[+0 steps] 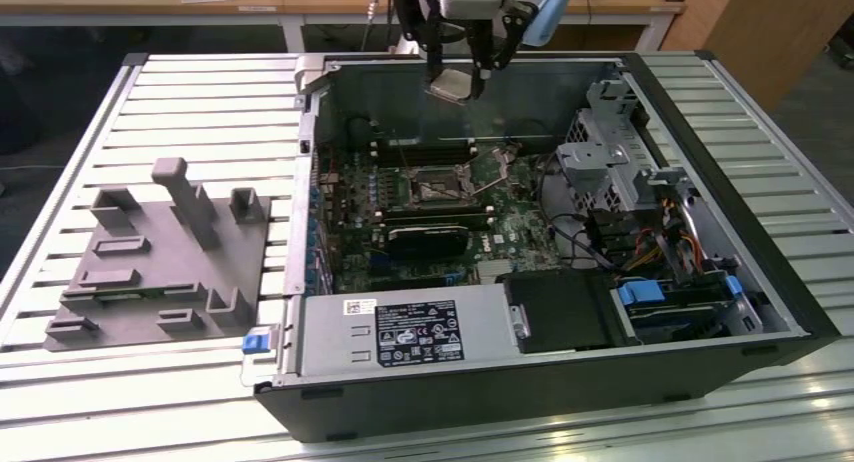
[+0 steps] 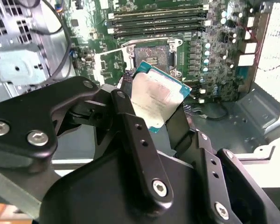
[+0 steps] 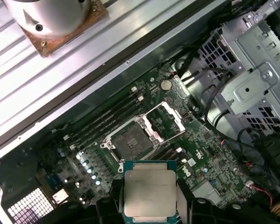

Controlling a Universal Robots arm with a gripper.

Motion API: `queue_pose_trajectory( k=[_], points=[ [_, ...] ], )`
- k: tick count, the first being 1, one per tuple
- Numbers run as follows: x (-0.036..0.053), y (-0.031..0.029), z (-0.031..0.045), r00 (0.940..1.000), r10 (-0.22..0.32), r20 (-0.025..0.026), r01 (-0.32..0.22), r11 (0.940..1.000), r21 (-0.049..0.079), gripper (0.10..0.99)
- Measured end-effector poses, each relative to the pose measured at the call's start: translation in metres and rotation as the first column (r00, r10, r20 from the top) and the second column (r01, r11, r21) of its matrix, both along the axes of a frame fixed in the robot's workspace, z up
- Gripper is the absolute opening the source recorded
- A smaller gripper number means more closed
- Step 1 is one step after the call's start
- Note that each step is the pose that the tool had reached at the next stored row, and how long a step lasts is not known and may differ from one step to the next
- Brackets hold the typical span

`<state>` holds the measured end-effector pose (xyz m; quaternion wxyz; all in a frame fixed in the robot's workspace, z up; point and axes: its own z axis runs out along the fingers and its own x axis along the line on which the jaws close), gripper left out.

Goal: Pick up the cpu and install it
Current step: 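Place the cpu into insertion slot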

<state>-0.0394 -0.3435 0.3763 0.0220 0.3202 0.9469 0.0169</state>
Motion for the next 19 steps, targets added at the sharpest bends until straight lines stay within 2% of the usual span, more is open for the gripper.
queue_pose_trajectory(
  k=[5,10,15,19],
  points=[
    [0.0,0.0,-0.0006,0.9969,-0.078,0.0001,0.078,0.9969,-0.001,0.537],
    [0.0,0.0,-0.0012,0.9884,-0.152,0.0002,0.152,0.9884,-0.003,0.537],
    [0.0,0.0,-0.0018,0.974,-0.227,0.0004,0.227,0.974,-0.004,0.537],
    [0.0,0.0,-0.0023,0.9577,-0.288,0.0005,0.288,0.9577,-0.004,0.537]
  ],
)
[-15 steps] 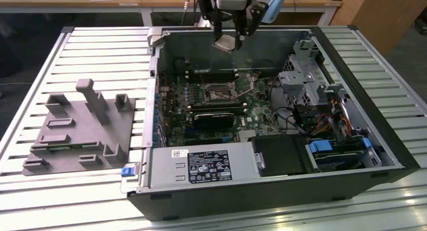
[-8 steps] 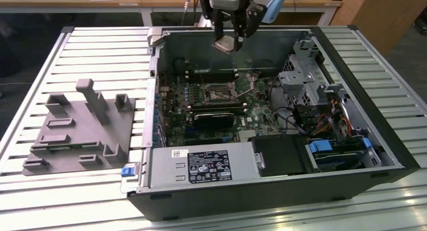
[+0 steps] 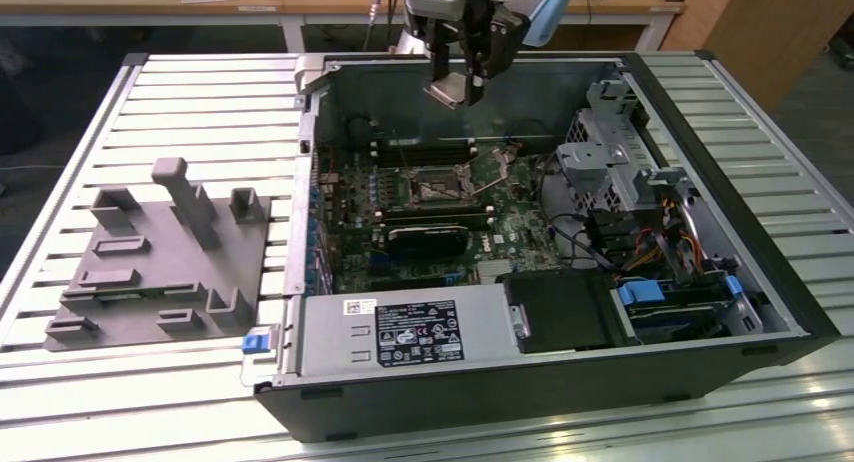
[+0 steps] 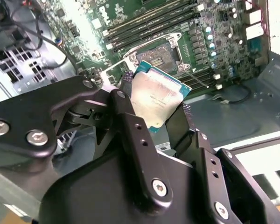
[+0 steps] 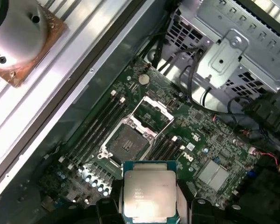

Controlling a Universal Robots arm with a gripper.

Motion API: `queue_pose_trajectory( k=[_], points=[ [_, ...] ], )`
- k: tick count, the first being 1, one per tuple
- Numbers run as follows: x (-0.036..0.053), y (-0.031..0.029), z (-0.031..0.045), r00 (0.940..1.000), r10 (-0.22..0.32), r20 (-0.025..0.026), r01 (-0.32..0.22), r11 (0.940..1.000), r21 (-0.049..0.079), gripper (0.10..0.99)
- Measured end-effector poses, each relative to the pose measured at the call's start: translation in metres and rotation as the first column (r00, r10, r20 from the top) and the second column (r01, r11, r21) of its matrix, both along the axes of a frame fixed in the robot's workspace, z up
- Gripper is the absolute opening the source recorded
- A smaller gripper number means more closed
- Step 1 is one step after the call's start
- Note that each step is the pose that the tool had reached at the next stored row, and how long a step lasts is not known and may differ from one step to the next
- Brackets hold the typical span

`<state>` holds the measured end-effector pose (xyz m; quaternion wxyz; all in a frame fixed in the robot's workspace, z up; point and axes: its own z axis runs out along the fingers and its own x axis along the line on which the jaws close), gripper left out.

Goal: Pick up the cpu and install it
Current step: 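Place the cpu into insertion slot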

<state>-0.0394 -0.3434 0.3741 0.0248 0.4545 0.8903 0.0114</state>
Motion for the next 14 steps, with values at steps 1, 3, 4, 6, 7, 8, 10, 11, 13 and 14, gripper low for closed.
queue_pose_trajectory(
  k=[1,3,4,6,7,8,10,11,13,14],
  points=[
    [0.0,0.0,-0.0001,0.9999,-0.015,0.0,0.015,0.9999,0.0,0.537],
    [0.0,0.0,-0.0003,0.999,-0.045,0.0,0.045,0.999,0.0,0.537],
    [0.0,0.0,-0.0005,0.9982,-0.06,0.0,0.06,0.9982,0.0,0.537],
    [0.0,0.0001,-0.0007,0.9959,-0.091,0.0,0.091,0.9959,0.0,0.537],
    [0.0,0.0001,-0.0008,0.9944,-0.105,0.0001,0.105,0.9944,0.0,0.537],
    [0.0,0.0001,-0.0009,0.9927,-0.12,0.0,0.12,0.9927,-0.001,0.537],
    [0.0,0.0001,-0.0011,0.9889,-0.149,0.0001,0.149,0.9889,-0.001,0.537],
    [0.0,0.0001,-0.0013,0.9864,-0.165,0.0001,0.165,0.9864,-0.001,0.537],
    [0.0,0.0001,-0.0015,0.9812,-0.193,0.0001,0.193,0.9812,-0.001,0.537],
    [0.0,0.0001,-0.0017,0.9784,-0.207,0.0002,0.207,0.9784,-0.001,0.537]
  ],
)
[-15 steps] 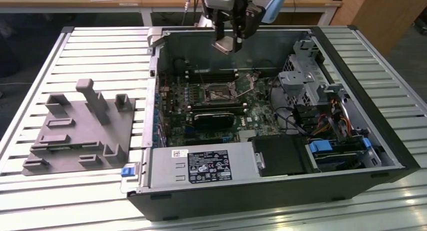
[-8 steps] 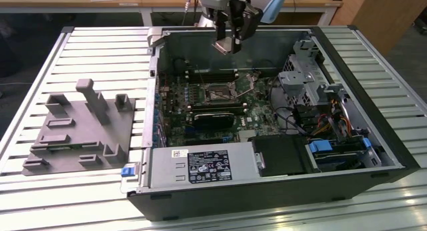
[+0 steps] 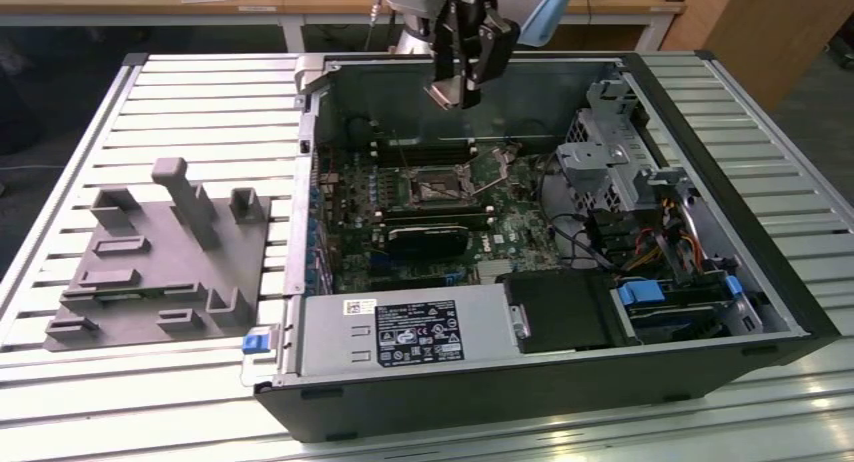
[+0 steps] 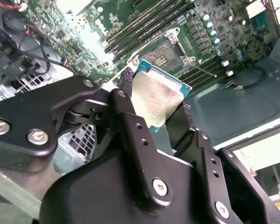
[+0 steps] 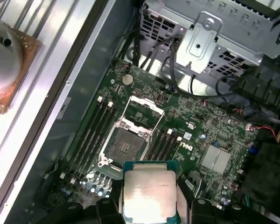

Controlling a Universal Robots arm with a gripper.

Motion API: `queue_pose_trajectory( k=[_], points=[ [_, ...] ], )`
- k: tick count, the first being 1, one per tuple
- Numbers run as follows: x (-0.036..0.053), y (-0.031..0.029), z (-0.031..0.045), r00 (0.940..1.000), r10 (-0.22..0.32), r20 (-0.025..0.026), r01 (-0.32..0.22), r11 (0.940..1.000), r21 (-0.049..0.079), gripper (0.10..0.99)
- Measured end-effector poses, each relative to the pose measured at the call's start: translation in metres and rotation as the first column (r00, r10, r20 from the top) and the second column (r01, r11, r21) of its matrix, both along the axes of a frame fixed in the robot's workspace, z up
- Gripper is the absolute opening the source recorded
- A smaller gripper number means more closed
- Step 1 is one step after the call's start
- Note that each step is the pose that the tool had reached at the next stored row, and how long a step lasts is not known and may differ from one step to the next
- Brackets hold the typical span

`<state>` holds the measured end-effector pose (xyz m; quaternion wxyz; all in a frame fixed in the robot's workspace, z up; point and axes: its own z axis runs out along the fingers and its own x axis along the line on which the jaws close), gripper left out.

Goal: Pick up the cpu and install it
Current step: 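Place the cpu into insertion slot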

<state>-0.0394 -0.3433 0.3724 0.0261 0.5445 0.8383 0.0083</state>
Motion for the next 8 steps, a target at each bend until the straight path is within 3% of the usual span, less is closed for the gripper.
queue_pose_trajectory(
  k=[8],
  points=[
    [0.0,0.0001,-0.0009,0.9933,-0.116,0.0,0.116,0.9933,-0.001,0.537]
  ],
)
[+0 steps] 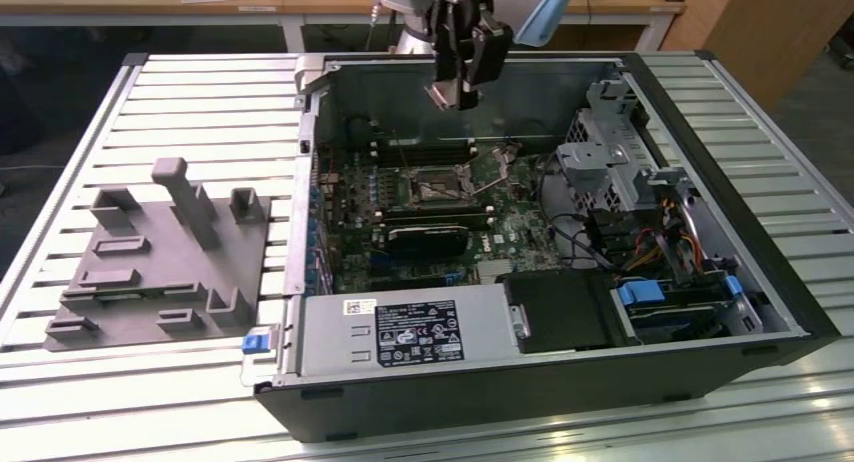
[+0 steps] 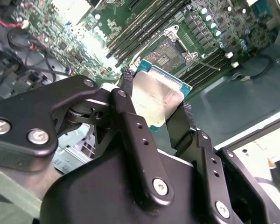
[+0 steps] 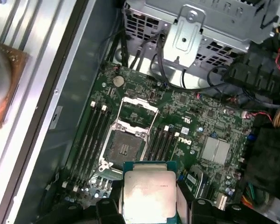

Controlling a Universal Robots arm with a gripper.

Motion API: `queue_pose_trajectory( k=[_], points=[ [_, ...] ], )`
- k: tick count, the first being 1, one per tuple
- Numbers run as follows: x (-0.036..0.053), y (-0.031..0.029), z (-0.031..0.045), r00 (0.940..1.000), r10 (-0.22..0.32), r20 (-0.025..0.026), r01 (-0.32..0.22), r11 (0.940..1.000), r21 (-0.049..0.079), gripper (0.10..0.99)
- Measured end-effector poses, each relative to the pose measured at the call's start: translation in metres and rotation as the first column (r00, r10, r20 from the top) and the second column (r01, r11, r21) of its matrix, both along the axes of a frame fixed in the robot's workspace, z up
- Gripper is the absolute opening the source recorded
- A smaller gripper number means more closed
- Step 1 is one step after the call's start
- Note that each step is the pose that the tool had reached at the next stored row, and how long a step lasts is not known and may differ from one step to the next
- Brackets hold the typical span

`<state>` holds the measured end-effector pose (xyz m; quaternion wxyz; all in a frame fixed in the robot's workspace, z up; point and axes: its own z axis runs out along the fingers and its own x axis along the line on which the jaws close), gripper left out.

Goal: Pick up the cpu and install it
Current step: 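Place the cpu into insertion slot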

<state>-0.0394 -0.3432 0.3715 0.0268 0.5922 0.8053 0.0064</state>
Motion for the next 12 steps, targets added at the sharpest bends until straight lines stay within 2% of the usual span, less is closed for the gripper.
queue_pose_trajectory(
  k=[6,8,12],
  points=[
    [0.0,0.0,-0.0006,0.9956,-0.094,0.0,0.094,0.9956,-0.001,0.537],
    [0.0,0.0,-0.0007,0.992,-0.126,0.0,0.126,0.992,-0.001,0.537],
    [0.0,0.0001,-0.0014,0.9811,-0.194,0.0001,0.194,0.9811,-0.001,0.537]
  ],
)
